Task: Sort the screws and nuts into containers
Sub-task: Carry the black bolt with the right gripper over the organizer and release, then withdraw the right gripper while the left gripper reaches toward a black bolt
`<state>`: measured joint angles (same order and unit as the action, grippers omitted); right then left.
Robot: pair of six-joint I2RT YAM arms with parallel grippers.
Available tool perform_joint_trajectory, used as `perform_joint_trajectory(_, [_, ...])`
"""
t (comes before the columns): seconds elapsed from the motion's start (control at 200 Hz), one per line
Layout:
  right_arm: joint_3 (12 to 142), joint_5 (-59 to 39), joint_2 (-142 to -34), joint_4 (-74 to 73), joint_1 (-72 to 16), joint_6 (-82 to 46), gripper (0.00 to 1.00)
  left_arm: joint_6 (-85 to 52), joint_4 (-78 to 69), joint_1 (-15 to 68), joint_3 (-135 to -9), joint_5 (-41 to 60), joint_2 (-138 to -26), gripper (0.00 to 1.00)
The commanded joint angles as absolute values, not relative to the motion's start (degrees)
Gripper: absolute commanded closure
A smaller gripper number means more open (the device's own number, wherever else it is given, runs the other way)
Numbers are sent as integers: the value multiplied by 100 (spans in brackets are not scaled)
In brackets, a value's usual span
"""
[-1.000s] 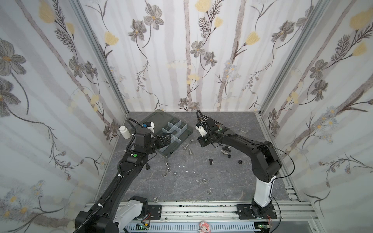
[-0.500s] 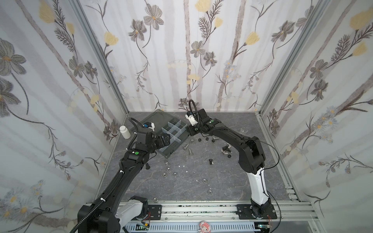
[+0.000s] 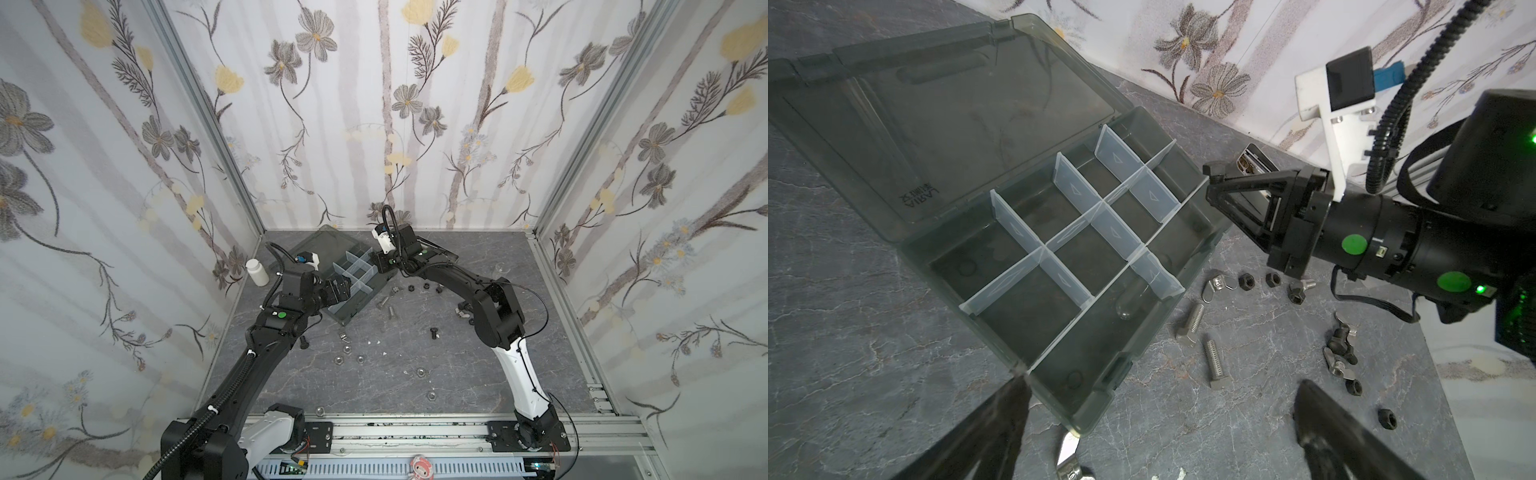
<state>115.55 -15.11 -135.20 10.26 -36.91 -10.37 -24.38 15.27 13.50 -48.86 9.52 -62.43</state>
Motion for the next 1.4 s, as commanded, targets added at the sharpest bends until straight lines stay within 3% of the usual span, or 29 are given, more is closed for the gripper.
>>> perform_joint_trajectory(0.0, [11697,-1630,-13693,421,-3700,-1233,100,-2426,1485,1336,-4874,1037,-6266,0])
perform_joint_trajectory(0.635, [12542,-1231,-14624,501,-3590,-1550,99,-2393,1405,1283,-4816,1426,-6310,0])
perform_joint_trajectory(1.129, [12542,-1362,-14511,500,-3507,-1551,62,-2268,1725,1530,-4963,787,-6457,0])
perform_joint_trajectory(1.394, [12463,-1271,-14086,741,-3461,-1511,59,-2176,2209,1933,-5383,589,-6486,2])
